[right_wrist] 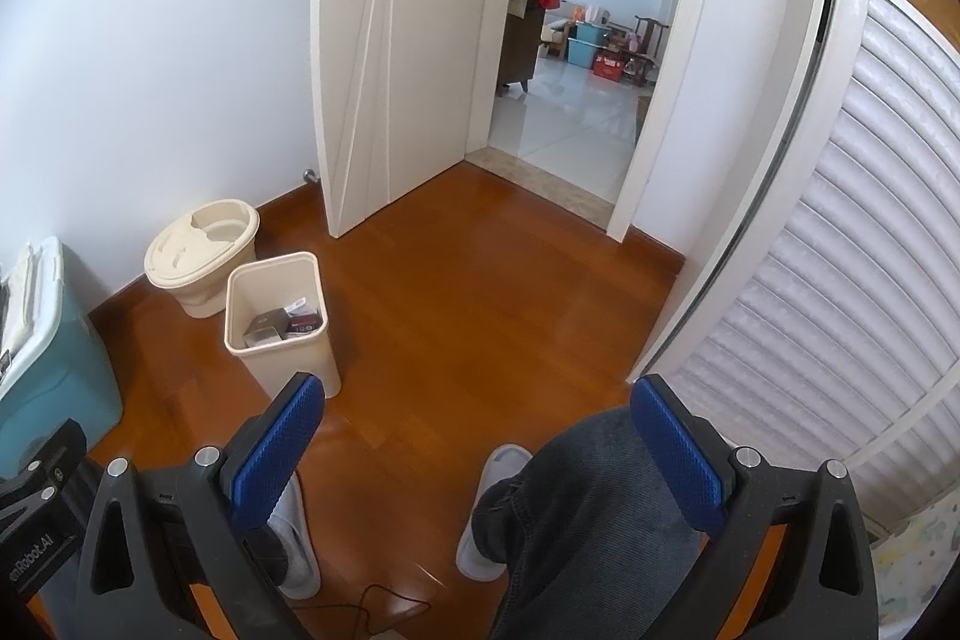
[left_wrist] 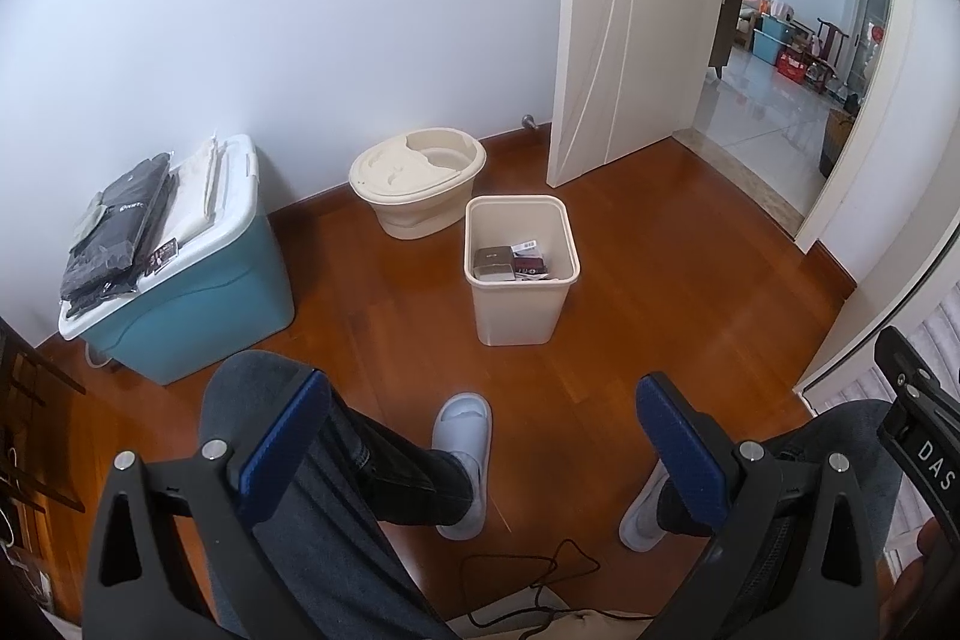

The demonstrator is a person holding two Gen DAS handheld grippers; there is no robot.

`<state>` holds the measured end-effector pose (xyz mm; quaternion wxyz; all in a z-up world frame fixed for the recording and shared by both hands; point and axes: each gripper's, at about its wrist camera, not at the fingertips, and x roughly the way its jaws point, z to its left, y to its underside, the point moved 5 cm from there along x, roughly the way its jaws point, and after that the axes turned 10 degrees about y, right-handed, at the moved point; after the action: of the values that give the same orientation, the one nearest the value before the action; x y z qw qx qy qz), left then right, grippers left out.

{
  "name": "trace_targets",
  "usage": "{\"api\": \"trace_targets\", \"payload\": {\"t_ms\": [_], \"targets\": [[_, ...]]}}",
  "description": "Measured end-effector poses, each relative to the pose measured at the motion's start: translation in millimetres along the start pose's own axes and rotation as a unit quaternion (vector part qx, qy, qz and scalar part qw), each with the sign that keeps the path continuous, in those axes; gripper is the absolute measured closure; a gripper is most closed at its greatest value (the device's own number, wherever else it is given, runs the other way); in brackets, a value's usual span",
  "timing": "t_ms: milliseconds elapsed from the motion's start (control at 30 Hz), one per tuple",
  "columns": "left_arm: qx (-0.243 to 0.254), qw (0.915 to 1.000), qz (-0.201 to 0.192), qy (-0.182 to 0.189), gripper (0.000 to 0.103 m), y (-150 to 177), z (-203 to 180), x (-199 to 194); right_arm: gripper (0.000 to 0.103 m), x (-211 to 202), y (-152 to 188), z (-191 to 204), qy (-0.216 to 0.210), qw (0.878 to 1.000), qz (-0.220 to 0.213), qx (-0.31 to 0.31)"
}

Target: Collect trash

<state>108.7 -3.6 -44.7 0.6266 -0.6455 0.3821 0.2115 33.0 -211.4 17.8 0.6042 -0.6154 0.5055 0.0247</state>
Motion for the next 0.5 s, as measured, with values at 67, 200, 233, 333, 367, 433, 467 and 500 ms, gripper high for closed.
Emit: {"api": "trace_targets", "payload": {"t_ms": [67, 200, 233, 333, 367, 433, 467, 500], "targets": [[0.001, 1.0000, 0.000, 0.000, 0.000, 0.3, 0.0, 0.2, 0.000, -0.9, 0.4, 1.5, 0.000, 1.000, 0.000, 0.001], [0.001, 1.0000, -0.002, -0.001, 0.000, -0.3, 1.3, 0.1, 0.000, -1.0, 0.5, 3.2, 0.000, 1.000, 0.000, 0.000], [0.001, 1.0000, -0.002, -0.002, 0.000, -0.5, 1.9, 0.3, 0.000, -1.3, 0.7, 4.0, 0.000, 1.000, 0.001, 0.000], [0.002, 1.0000, -0.001, -0.002, 0.000, 0.0, 1.6, 0.8, 0.000, -1.1, -0.2, 6.3, 0.000, 1.000, 0.002, 0.001], [0.002, 1.0000, -0.002, -0.002, 0.000, 0.3, 1.0, 0.7, 0.000, -1.0, 0.4, 6.0, 0.000, 1.000, 0.001, 0.000], [0.003, 1.0000, -0.001, -0.001, 0.000, 0.6, 1.2, 1.2, 0.000, -0.7, 0.9, 4.8, 0.000, 1.000, 0.001, 0.000], [0.004, 1.0000, -0.001, -0.001, 0.000, 0.4, 1.3, 1.5, 0.000, -0.4, 0.7, 5.2, 0.000, 1.000, 0.001, -0.001], [0.004, 1.0000, -0.001, -0.001, 0.000, 0.5, 1.5, 1.7, 0.000, -0.5, 1.1, 4.6, -0.001, 1.000, 0.001, -0.001]]}}
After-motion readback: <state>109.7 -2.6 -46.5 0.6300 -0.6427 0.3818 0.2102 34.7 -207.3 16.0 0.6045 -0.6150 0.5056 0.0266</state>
